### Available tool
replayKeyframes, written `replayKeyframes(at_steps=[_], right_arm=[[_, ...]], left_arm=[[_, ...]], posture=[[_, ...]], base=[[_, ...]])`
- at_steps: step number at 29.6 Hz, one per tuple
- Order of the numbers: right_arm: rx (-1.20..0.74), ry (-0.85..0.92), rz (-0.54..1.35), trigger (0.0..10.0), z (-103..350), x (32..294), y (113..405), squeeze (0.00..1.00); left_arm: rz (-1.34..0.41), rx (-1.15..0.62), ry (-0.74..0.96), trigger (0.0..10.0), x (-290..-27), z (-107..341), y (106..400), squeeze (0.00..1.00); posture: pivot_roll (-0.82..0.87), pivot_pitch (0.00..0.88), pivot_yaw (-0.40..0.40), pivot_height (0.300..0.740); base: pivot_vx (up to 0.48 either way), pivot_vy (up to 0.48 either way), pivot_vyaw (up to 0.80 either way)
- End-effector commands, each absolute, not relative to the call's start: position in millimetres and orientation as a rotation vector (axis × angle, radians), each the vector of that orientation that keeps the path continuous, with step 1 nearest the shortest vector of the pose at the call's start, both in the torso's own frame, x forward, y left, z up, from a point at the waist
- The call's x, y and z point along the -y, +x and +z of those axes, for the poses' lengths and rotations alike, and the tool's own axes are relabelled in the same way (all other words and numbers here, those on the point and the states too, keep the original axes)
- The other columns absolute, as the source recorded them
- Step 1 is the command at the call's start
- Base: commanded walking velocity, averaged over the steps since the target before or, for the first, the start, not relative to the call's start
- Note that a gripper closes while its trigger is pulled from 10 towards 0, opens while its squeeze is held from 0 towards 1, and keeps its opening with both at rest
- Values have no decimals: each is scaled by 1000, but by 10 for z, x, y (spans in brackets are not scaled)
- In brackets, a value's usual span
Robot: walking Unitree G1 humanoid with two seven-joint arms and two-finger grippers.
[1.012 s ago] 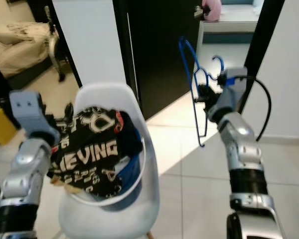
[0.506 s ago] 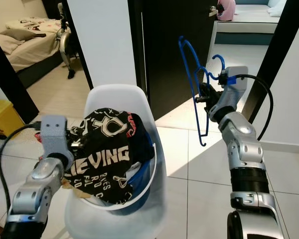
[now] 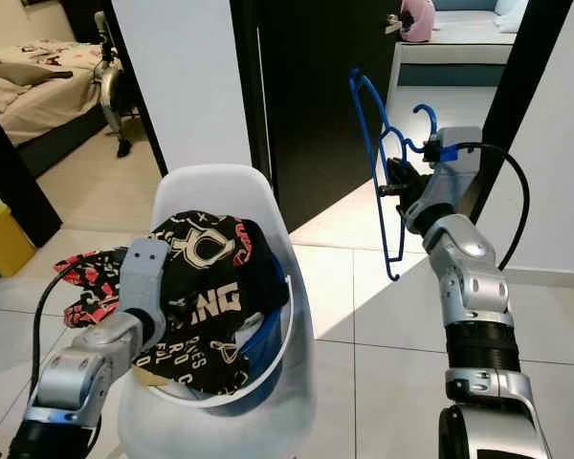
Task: Hang hanger
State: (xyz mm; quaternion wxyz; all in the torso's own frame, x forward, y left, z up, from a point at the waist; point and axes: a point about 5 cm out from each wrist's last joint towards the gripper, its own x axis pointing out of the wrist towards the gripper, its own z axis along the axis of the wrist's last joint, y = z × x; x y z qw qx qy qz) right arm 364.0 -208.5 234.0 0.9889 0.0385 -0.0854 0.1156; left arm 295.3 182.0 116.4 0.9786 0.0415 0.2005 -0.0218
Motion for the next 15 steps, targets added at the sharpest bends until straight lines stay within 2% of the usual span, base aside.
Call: replayKeyframes(at_steps=[1,8,14,15], right_arm=[[172,77,232,10000,2372,2087,3646,0],[173,75,232,10000,2373,2089,3647,0],[176,74,229,10000,2382,2098,3648,0],[177,74,228,10000,2385,2101,3650,0]], left_arm=[[-8,-426,99,0,-1918,1136,2928,0],[17,-418,154,0,-2003,1202,2957,0],[36,-356,171,0,-2054,1328,3022,0],[46,-301,177,0,-2077,1436,3069,0]], posture=[[-29,0,20,740],[-30,0,20,740],[-30,0,21,740],[-29,0,21,740]], base=[[0,0,0],[0,0,0],[0,0,0],[0,0,0]])
